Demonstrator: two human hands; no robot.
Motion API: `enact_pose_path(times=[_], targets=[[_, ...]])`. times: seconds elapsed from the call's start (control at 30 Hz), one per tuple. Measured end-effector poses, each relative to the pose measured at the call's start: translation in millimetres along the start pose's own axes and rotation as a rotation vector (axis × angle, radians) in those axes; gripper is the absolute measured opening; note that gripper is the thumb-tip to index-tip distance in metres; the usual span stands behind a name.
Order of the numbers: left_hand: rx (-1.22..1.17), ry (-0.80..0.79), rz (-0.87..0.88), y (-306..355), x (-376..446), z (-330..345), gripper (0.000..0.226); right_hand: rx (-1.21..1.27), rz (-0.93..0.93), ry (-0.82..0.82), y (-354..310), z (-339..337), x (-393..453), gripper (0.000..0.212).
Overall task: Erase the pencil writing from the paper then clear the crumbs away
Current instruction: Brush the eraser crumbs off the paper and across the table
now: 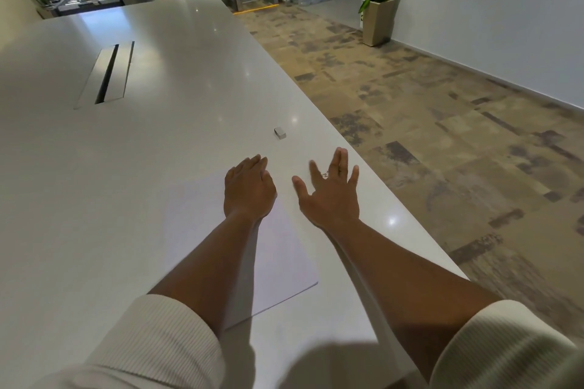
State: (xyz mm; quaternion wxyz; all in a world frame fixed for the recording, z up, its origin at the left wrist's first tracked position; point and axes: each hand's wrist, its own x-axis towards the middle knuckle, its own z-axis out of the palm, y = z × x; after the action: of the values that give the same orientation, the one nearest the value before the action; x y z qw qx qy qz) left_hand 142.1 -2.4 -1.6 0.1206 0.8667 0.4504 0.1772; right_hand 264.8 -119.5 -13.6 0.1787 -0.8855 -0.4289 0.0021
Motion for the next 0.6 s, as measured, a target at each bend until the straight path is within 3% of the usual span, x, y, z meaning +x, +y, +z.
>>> enact_pose_path(times=[0.13,0.33,0.6], targets=[[-0.005,-0.001,-0.001,0,0,0,0.048,-0.001,-0.126,-0.068,6,-1,-3,0.076],[-0.006,-0.006,-0.009,0,1,0,0.048,-0.012,0.056,-0.022,9,-3,-5,0.087],[-0.009,-0.006,-0.007,1,-1,-1,0.048,-0.006,-0.201,-0.102,15,-5,-6,0.079]])
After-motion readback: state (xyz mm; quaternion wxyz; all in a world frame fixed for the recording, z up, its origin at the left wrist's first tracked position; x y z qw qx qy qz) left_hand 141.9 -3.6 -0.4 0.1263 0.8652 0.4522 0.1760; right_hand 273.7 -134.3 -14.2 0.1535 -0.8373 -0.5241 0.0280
